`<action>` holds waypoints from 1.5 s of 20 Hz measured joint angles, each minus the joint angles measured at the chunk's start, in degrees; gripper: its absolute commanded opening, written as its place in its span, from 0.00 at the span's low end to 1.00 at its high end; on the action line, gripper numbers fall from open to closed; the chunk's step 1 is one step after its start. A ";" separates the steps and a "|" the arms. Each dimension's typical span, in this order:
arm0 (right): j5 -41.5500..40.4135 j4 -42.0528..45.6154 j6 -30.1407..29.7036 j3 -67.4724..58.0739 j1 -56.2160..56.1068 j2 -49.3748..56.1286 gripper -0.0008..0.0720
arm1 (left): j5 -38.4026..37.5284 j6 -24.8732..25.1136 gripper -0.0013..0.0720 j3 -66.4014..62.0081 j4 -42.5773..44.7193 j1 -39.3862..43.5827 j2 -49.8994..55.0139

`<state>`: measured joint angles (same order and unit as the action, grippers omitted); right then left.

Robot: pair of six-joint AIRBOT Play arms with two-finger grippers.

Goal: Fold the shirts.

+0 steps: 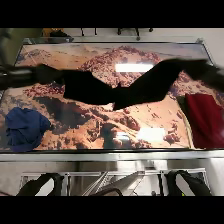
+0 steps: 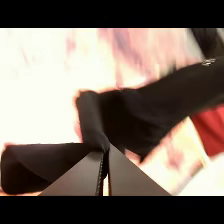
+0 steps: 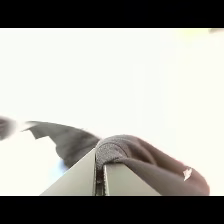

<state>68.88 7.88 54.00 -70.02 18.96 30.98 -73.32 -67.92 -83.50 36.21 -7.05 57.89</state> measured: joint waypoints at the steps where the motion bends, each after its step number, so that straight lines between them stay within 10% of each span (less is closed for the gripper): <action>1: 0.83 -0.17 0.02 -4.52 2.62 -0.48 0.04 | -0.26 -0.46 0.03 -2.54 0.02 -1.70 -2.91; 9: -1.90 4.92 0.96 -22.71 9.60 -0.13 0.04 | -0.26 -4.28 0.04 -17.07 17.73 -12.04 -14.69; 19: 3.06 10.99 2.97 2.54 1.84 18.05 0.04 | -0.24 -3.91 0.04 12.94 28.17 11.80 6.62; 20: 1.16 13.05 1.97 6.10 0.74 20.59 0.06 | 1.29 -3.87 0.04 15.67 28.59 12.41 9.38; 21: -1.22 14.32 0.52 8.83 0.02 23.34 0.30 | 2.97 -3.85 0.05 17.99 29.11 12.52 12.59; 22: -2.95 15.17 -0.85 10.51 -0.31 25.86 0.63 | 4.31 -3.80 0.27 19.26 29.64 12.13 15.45; 23: -4.13 16.11 -2.27 11.45 -0.31 28.35 0.83 | 5.16 -3.67 0.90 19.74 29.81 11.32 18.32; 30: -1.64 19.91 -5.73 8.39 7.72 31.12 0.84 | -3.72 -5.46 0.96 13.07 27.71 1.40 27.80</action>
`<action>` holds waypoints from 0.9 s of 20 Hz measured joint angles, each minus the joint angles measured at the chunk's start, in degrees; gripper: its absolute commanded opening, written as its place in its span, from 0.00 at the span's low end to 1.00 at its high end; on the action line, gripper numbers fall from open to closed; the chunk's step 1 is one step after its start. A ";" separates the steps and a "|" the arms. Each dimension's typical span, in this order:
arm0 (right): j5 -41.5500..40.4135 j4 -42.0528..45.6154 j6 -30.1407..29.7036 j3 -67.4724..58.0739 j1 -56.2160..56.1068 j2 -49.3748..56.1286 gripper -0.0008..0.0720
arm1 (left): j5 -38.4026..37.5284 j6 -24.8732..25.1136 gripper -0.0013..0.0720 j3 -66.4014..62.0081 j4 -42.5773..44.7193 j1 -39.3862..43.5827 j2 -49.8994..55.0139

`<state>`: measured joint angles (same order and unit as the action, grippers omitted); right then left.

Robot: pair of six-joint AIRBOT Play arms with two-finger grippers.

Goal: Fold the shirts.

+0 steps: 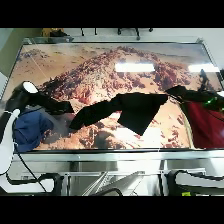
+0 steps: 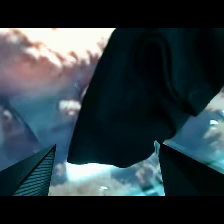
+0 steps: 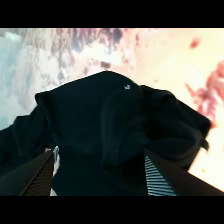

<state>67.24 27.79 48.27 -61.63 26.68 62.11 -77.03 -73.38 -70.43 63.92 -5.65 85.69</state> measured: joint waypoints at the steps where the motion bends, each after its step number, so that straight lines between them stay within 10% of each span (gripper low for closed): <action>1: 1.01 1.46 0.00 -0.09 0.92 -0.50 0.84 | -0.81 0.07 0.96 0.09 -2.10 -1.09 -0.37; 12: -4.15 5.33 -0.17 6.60 -8.26 5.53 0.83 | 14.05 2.89 0.96 8.70 -19.71 10.16 2.34; 13: -5.64 4.83 -0.26 6.71 -9.84 6.43 0.67 | 15.26 2.89 0.96 7.85 -20.02 11.34 3.87; 14: -7.28 4.33 -0.35 6.71 -11.37 7.21 0.28 | 16.28 2.89 0.96 6.69 -20.06 12.33 5.66; 15: -8.48 3.93 -0.37 6.62 -12.57 7.78 0.05 | 16.50 2.89 0.76 5.40 -20.06 13.03 7.45; 16: -9.81 3.52 -0.44 6.36 -13.55 8.22 0.04 | 16.41 2.86 0.25 3.87 -20.00 13.53 9.44; 17: -10.58 3.08 -0.85 6.01 -14.23 8.48 0.04 | 16.06 2.84 0.04 2.32 -19.85 13.84 11.23; 18: -11.06 2.54 -1.03 5.44 -14.73 8.68 0.04 | 14.75 2.69 0.04 0.44 -19.71 14.08 13.09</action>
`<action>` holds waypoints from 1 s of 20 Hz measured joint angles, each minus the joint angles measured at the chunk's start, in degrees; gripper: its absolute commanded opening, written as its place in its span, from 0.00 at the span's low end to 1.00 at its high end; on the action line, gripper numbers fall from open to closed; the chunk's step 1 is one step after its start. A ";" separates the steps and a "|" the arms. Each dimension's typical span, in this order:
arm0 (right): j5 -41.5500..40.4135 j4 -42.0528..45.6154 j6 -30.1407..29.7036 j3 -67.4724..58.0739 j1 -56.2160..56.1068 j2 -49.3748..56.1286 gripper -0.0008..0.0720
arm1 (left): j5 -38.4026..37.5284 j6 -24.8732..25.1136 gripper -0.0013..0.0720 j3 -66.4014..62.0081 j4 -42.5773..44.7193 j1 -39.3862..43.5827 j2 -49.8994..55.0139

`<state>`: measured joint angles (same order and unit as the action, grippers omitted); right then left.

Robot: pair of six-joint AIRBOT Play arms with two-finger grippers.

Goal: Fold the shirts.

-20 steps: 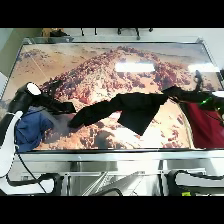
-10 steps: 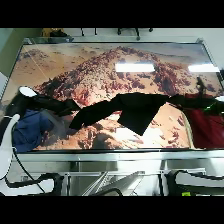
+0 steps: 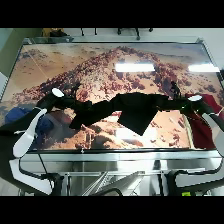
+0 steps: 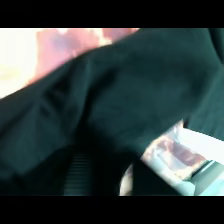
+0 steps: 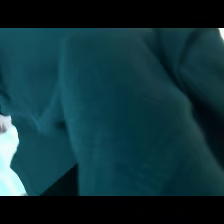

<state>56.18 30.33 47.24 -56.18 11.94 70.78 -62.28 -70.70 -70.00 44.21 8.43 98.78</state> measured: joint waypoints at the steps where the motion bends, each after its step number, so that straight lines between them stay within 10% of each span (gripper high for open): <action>1: -0.22 -0.52 -0.04 -0.70 -0.35 0.04 0.04 | -1.27 -0.04 0.03 -1.86 0.04 0.17 1.49; 12: 6.75 -14.21 1.70 -41.44 7.93 -12.96 0.04 | -10.56 -4.48 0.03 -46.86 -3.32 -5.18 -16.04; 20: -2.36 -14.29 0.02 -63.69 20.28 -28.76 0.04 | 15.19 6.99 0.03 -37.79 -3.78 -24.57 -55.23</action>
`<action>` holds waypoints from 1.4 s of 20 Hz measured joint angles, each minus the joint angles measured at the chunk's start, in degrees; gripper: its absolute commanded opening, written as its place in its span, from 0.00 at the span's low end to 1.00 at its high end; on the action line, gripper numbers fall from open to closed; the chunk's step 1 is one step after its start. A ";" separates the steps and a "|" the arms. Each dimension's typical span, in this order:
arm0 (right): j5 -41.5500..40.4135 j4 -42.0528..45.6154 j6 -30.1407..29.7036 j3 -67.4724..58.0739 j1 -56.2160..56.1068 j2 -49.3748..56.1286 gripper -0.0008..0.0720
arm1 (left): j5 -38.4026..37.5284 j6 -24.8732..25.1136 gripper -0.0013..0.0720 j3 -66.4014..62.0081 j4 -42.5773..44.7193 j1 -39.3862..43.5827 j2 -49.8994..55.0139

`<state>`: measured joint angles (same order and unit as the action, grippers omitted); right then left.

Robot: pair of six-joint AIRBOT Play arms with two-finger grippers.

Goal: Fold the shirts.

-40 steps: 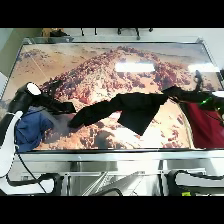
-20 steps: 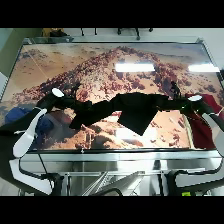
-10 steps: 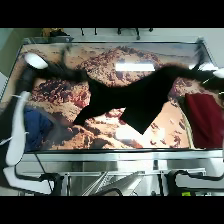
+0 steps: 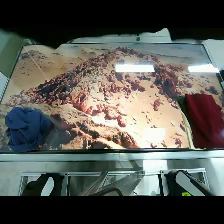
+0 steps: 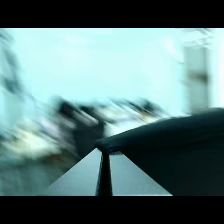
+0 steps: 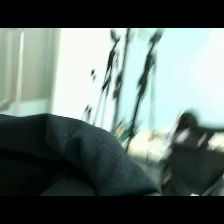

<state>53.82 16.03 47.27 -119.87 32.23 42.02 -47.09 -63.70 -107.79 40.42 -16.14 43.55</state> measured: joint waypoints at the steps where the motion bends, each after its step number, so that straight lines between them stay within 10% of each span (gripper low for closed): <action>1: -0.24 0.02 -0.28 -0.52 0.83 -0.83 0.04 | 1.38 1.09 0.03 2.86 -0.02 -2.71 -2.93; 7: 12.15 -11.56 -0.85 3.26 8.50 1.55 0.04 | -3.56 6.38 0.03 7.48 -6.03 -10.32 -1.33; 12: 18.69 -14.80 -0.85 20.70 8.70 4.94 0.04 | -16.04 8.07 0.03 4.22 -11.13 0.70 18.73; 22: -7.48 2.58 -6.38 47.93 -18.12 34.23 0.04 | -18.43 0.24 0.04 1.44 7.30 20.15 64.67; 23: -8.13 2.38 -6.75 45.88 -19.12 37.86 0.10 | -17.99 -0.28 0.04 -0.04 7.69 19.98 67.08; 24: -8.41 2.12 -7.10 43.36 -19.87 40.92 0.41 | -17.81 -0.66 0.05 -1.81 8.07 19.65 68.94; 25: -8.55 2.12 -7.54 40.98 -20.26 43.04 0.62 | -18.08 -1.05 0.49 -3.63 8.46 19.30 70.18; 26: -8.22 2.19 -7.91 38.69 -20.44 44.52 0.62 | -18.75 -1.86 0.99 -5.68 8.61 18.88 71.10; 28: -4.98 2.19 -7.93 34.60 -19.91 45.77 0.62 | -20.59 -3.87 0.97 -8.46 8.66 17.99 71.54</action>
<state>48.84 18.22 39.33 -85.27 12.32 87.79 -67.68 -67.57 -116.25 49.08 1.85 115.09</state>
